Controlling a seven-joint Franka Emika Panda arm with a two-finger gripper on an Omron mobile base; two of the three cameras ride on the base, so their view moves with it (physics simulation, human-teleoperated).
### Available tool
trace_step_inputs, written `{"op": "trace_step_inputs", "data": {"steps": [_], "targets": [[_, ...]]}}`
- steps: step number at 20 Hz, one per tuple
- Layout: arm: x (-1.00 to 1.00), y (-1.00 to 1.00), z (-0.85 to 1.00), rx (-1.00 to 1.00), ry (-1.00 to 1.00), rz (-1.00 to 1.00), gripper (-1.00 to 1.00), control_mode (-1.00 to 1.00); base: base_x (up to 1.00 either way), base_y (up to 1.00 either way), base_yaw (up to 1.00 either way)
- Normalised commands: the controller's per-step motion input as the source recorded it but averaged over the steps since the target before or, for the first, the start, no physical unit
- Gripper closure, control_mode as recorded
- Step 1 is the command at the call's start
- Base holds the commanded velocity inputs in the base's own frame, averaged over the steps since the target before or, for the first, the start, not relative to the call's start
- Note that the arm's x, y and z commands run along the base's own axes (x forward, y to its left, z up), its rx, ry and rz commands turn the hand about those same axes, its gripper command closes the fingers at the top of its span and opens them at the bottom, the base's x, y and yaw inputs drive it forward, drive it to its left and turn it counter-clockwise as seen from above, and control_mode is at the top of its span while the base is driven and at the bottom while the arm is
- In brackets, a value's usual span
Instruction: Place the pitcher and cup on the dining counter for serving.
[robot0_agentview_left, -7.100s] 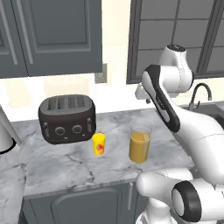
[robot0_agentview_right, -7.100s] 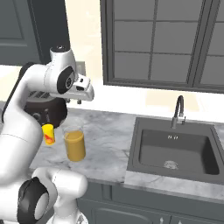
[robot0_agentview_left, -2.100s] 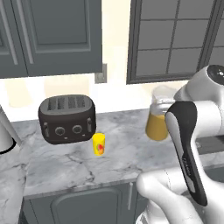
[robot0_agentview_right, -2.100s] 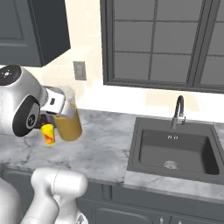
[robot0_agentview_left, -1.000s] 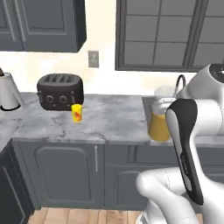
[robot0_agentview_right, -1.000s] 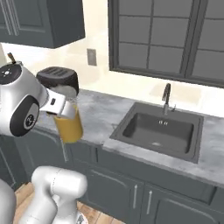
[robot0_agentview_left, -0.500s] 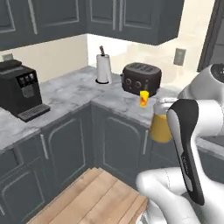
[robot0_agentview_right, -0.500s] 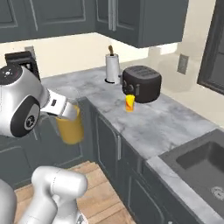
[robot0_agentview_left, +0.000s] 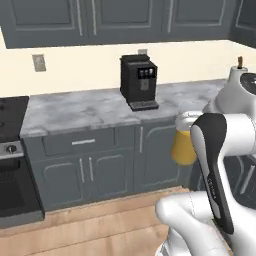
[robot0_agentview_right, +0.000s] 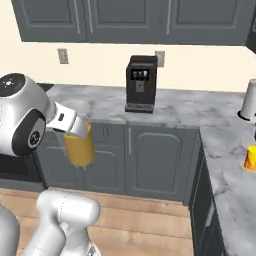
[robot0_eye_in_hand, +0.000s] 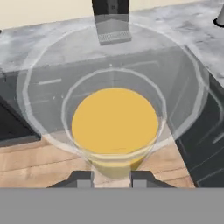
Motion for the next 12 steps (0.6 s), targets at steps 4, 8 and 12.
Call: {"op": "trace_step_inputs", "data": {"steps": [4,8,12], "targets": [[0.0,0.0,0.0,0.0,0.0,0.0,1.0,1.0,0.0,-0.03,1.0],[0.0,0.0,0.0,0.0,0.0,0.0,1.0,1.0,0.0,0.0,1.0],[0.0,0.0,0.0,0.0,0.0,0.0,1.0,1.0,0.03,0.0,0.98]]}}
